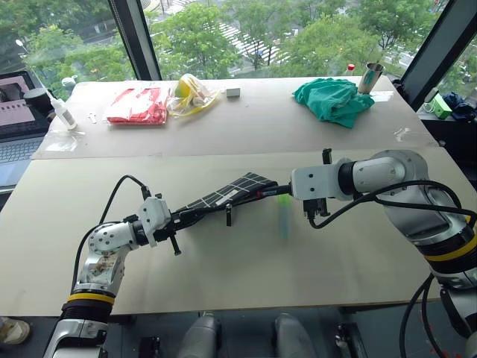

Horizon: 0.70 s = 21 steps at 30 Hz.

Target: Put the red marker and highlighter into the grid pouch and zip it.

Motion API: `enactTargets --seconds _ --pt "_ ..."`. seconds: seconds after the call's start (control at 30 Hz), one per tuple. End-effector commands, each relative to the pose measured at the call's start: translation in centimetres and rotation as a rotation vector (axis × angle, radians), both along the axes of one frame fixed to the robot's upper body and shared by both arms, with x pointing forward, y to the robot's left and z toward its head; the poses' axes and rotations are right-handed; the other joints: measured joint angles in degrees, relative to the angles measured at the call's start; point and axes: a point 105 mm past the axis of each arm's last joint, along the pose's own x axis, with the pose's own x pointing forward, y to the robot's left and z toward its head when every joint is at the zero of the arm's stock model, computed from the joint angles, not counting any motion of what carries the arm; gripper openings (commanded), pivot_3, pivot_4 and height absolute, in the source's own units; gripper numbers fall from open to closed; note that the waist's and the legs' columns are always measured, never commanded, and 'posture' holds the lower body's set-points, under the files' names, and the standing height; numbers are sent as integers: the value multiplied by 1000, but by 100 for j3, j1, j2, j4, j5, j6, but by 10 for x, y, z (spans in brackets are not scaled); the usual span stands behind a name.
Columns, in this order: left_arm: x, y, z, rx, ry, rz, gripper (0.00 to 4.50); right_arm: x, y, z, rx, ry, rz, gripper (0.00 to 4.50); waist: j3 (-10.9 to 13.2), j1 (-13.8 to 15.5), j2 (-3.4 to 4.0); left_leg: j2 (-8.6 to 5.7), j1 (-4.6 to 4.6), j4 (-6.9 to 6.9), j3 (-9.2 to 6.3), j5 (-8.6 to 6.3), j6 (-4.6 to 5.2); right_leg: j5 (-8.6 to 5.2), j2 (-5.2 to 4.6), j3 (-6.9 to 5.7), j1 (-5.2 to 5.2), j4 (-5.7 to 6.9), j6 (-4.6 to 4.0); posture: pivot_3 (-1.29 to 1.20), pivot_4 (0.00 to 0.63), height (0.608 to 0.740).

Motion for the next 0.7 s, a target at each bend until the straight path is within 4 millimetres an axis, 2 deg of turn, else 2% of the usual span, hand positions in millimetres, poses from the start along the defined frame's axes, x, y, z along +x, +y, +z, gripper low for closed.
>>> enactTargets --seconds 0.03,0.3,0.53,0.7 --pt "-1 -3 7 1 -40 -15 0 3 9 11 -6 -74 26 476 0 0 0 0 0 0 0 0 -1 0 0 0 0 0 0 0 150 740" --pt "0 -4 7 5 -41 -17 0 -5 57 1 -8 -86 177 476 0 -28 0 0 -2 -1 -1 11 -18 0 0 1 -6 8 0 0 150 740" --pt "-1 -4 6 4 -37 -18 0 -11 86 -9 -37 -139 337 476 0 -23 0 -2 -2 3 -3 12 -21 0 0 0 -5 9 0 0 150 740" --pt "0 -5 7 6 -38 -24 0 -5 98 -20 -65 -169 402 476 0 -38 0 -1 0 3 -3 17 -29 0 0 0 -7 19 0 0 150 740"
